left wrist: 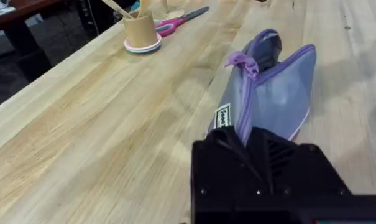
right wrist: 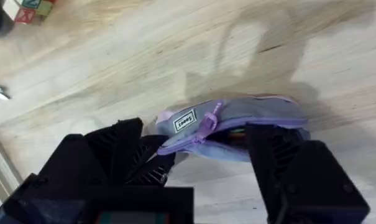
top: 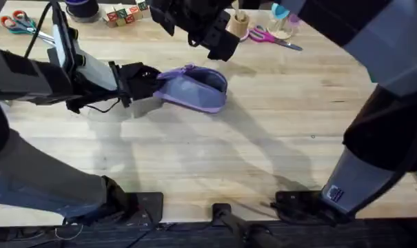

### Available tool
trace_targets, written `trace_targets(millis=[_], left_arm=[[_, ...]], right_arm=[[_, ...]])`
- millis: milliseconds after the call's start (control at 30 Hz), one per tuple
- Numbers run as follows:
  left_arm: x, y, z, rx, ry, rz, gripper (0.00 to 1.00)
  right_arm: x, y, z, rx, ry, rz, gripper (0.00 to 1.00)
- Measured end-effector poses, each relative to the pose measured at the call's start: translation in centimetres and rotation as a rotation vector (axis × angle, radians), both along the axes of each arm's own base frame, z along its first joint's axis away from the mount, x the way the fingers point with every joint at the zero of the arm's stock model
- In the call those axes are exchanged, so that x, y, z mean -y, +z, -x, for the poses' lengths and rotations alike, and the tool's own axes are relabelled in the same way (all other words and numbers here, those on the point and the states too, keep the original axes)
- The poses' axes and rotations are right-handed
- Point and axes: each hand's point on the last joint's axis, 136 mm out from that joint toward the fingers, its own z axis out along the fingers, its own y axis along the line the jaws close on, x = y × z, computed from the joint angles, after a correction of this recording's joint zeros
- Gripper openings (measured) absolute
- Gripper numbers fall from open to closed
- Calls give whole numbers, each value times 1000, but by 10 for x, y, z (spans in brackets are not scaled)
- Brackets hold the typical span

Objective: Unzip the bag, pick up the pens from the table one at a time and place them inside, then zip the bag closed.

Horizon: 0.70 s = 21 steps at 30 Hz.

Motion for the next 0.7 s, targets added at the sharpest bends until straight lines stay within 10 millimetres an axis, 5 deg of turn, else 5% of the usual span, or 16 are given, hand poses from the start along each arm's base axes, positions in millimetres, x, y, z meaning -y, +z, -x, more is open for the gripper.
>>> trace_targets(millis=[233,700], left_arm=[[0,0,0,0,0,0,42],[0,0,0,0,0,0,42]], right_arm=[[0,-4,0,-8,-3,6,996],[-9,-48,-2,-91,3,49,894]])
